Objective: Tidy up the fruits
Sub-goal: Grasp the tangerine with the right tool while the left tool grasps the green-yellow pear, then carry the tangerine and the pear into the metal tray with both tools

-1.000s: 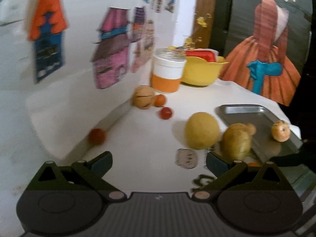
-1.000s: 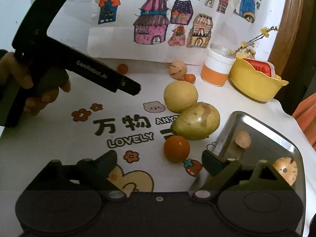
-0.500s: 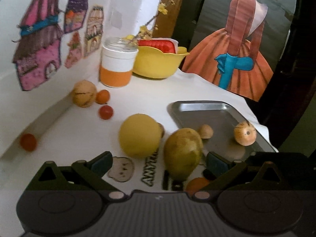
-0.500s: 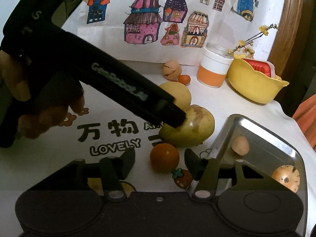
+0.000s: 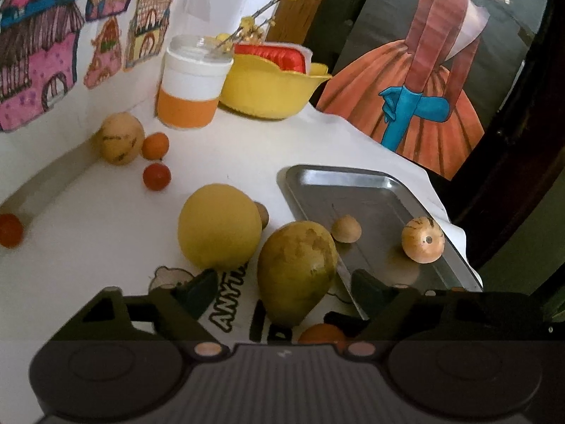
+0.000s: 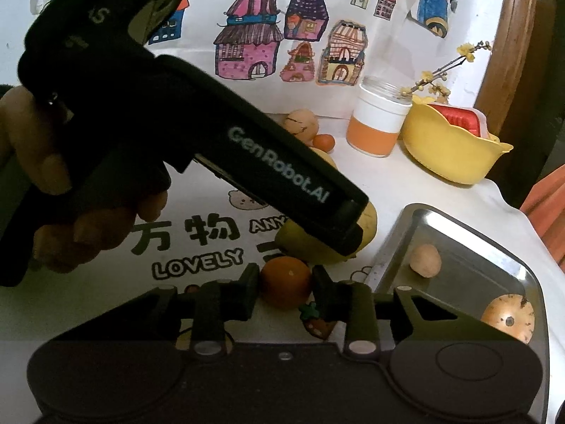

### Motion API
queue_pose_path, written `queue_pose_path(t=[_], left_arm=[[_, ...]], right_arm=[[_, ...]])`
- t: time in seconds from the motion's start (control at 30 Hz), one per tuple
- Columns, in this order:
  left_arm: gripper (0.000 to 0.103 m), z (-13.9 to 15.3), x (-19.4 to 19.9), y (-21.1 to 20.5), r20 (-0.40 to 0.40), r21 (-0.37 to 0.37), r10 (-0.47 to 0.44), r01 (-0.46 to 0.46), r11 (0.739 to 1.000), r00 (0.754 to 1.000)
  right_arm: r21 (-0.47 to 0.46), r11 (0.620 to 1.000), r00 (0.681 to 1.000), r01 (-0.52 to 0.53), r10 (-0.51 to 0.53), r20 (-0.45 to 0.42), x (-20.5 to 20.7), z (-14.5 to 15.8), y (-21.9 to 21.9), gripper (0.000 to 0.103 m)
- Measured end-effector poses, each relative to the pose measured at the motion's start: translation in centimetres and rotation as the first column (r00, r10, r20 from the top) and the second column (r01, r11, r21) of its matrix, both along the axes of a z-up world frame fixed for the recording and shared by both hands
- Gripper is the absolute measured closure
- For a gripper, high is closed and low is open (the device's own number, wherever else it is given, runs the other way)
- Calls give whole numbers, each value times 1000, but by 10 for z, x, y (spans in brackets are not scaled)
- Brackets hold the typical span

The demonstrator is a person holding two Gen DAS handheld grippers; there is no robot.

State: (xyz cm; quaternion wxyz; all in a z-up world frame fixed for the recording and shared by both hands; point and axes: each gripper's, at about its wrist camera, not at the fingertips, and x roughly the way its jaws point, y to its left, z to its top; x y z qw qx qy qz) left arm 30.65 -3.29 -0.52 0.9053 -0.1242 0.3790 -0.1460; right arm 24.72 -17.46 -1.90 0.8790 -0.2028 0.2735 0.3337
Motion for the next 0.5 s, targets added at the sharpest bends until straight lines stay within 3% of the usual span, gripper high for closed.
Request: queue_pose_path(t=[0.5], left_arm=[[42,-5,15,-5,-54,-59,37,-41,997,998]], right_arm=[[25,1000,1000,-13,13,-14,-7,1,-6,69]])
